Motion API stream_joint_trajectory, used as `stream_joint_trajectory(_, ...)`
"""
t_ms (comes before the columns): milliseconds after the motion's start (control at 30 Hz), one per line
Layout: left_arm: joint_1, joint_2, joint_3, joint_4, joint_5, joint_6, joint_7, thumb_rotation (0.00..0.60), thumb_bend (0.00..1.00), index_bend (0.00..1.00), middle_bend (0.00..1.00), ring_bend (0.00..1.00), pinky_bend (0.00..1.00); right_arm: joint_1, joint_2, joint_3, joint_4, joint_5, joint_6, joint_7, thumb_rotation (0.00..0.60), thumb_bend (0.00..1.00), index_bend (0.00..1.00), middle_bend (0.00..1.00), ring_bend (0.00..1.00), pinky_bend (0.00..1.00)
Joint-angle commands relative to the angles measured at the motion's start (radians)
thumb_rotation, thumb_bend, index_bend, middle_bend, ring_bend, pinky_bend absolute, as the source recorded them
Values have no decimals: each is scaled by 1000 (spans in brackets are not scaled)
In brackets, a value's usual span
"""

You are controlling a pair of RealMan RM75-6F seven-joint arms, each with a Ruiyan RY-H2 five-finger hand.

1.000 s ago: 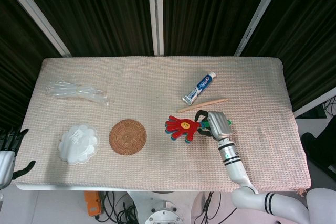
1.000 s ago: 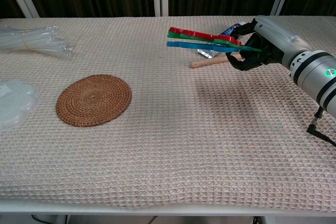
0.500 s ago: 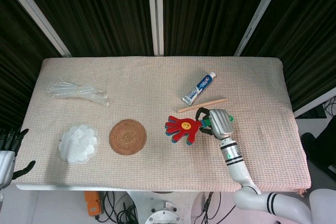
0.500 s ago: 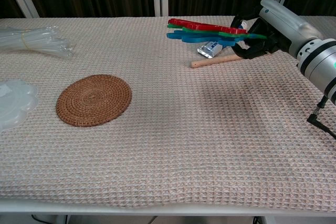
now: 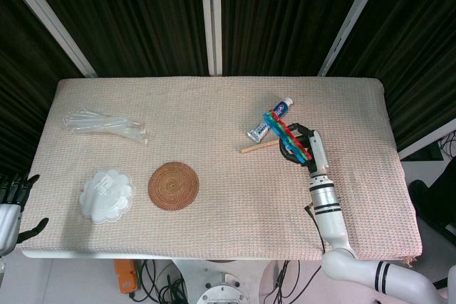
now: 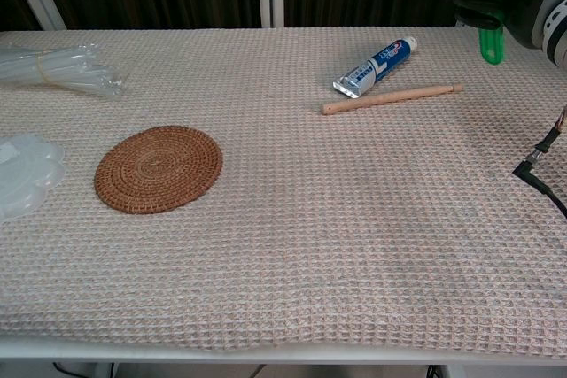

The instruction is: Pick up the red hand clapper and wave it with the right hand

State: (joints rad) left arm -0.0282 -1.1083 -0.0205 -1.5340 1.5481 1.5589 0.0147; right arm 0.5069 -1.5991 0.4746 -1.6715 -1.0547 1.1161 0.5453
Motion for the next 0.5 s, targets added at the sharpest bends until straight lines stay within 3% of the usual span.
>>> stream_joint_trajectory(33, -1, -1, -1, -1, -1, -1, 1, 600, 175, 106, 6, 0, 64, -12, 51, 41, -42, 53, -60, 39, 600, 998, 1000, 1000, 1000, 1000)
stream_joint_trajectory(133, -1, 0, -1, -1, -3, -4, 2, 600, 174, 106, 6, 0, 64, -1, 37, 13, -6, -9, -19, -27, 600, 999, 1000, 1000, 1000, 1000)
stream_joint_trajectory(233, -2, 1, 0, -1, -5, -6, 1, 600, 175, 106, 5, 0, 64, 27, 24, -50, 65, -111, 26, -180, 600, 986, 1000, 1000, 1000, 1000)
stream_joint_trajectory(400, -1, 0, 1, 2, -7, -8, -4, 600, 175, 106, 6, 0, 64, 92, 7, -188, 253, -324, 119, -684, 600, 932, 1000, 1000, 1000, 1000)
stream_joint_trajectory(500, 0, -1, 2, 3, -7, -9, -8, 600, 175, 106, 6, 0, 64, 112, 4, -238, 301, -362, 114, -933, 600, 917, 1000, 1000, 1000, 1000)
